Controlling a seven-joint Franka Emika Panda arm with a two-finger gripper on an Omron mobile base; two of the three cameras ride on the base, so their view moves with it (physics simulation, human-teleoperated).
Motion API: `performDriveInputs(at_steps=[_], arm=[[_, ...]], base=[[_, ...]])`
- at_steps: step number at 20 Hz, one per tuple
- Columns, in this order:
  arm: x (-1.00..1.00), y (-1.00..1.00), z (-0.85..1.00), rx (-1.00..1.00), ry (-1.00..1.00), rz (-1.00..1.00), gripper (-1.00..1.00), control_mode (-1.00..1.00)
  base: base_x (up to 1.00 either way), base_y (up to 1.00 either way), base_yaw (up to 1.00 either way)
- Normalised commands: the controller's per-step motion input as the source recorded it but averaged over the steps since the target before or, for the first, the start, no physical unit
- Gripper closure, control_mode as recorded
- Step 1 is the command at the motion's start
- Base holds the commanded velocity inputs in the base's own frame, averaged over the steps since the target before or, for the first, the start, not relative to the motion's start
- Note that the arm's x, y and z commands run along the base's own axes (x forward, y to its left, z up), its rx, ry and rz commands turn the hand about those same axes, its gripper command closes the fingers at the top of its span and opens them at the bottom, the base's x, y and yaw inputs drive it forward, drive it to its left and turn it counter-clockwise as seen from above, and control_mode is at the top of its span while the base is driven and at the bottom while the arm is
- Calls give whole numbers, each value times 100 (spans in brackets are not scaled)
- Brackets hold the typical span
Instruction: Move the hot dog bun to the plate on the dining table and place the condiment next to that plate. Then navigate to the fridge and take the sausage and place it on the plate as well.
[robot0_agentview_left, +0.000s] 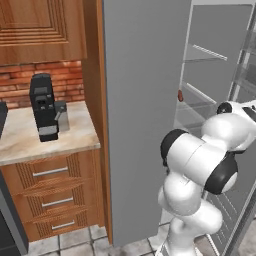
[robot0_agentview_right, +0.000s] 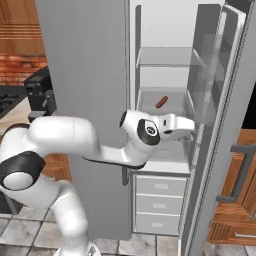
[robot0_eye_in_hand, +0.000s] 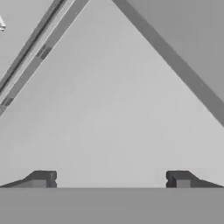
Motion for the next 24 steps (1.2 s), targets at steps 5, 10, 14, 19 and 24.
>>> performDriveInputs(at_steps=[5,10,14,19,24], arm=[[51,-98,-48,0,17,-18,-100,-100],[-56,32,-30,-3,-1,-2,-100,-100],[-99,100,12,-6,-5,0,-100,-100],[-72,100,89,-1,-2,4,-100,-100],[-31,100,100,10,0,9,-100,-100]], base=[[0,0,0],[0,0,0],[0,0,0],[0,0,0],[0,0,0]])
